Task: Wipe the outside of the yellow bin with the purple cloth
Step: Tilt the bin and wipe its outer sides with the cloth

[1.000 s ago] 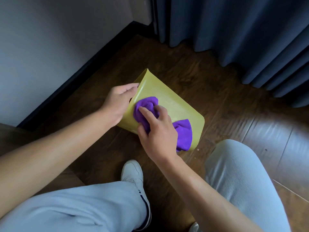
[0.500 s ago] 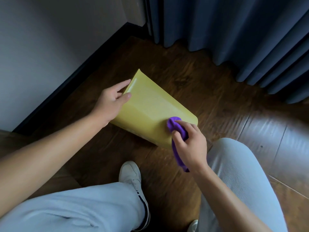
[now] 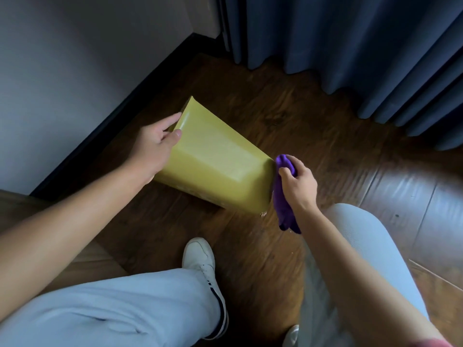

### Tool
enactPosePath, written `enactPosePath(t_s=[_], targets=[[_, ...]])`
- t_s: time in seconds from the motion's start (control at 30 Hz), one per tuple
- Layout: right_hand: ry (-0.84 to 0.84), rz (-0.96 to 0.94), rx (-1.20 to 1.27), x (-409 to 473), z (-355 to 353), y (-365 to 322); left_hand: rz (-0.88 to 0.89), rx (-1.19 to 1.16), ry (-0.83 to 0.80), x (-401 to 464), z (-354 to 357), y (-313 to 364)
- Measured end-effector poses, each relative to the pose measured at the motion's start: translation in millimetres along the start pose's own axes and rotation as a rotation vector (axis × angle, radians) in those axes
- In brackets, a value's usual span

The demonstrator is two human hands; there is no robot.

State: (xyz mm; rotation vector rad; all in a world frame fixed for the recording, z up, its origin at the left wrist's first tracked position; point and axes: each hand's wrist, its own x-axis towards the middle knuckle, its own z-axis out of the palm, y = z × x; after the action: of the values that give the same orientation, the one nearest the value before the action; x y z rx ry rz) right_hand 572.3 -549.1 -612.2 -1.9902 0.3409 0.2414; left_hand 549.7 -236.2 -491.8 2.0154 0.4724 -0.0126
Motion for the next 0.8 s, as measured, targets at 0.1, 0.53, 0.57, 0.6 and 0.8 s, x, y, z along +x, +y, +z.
enactPosePath(t_s=[0.1,0.53,0.57,0.6,0.8], targets=[[-0.145,0.013,-0.095,12.1,12.0,6.4,-0.015,-0.019,0.026,1.0,1.2,-3.8],[-0.027,-0.383,-0.353,-60.4,41.3,4.2,-0.176,-0.208,0.165,10.1,8.3,7.1],[-0.048,-0.42,-0.338,-64.8,43.2,2.8,-0.179,-0.209,0.169,10.5,9.4,9.4],[-0.067,-0.447,-0.339,-68.5,44.7,2.5,-0.181,-0.206,0.176,11.0,10.1,11.8],[-0.104,-0.382,-0.306,-76.1,40.3,9.4,-0.171,-0.109,0.234,23.4,2.1,19.4]])
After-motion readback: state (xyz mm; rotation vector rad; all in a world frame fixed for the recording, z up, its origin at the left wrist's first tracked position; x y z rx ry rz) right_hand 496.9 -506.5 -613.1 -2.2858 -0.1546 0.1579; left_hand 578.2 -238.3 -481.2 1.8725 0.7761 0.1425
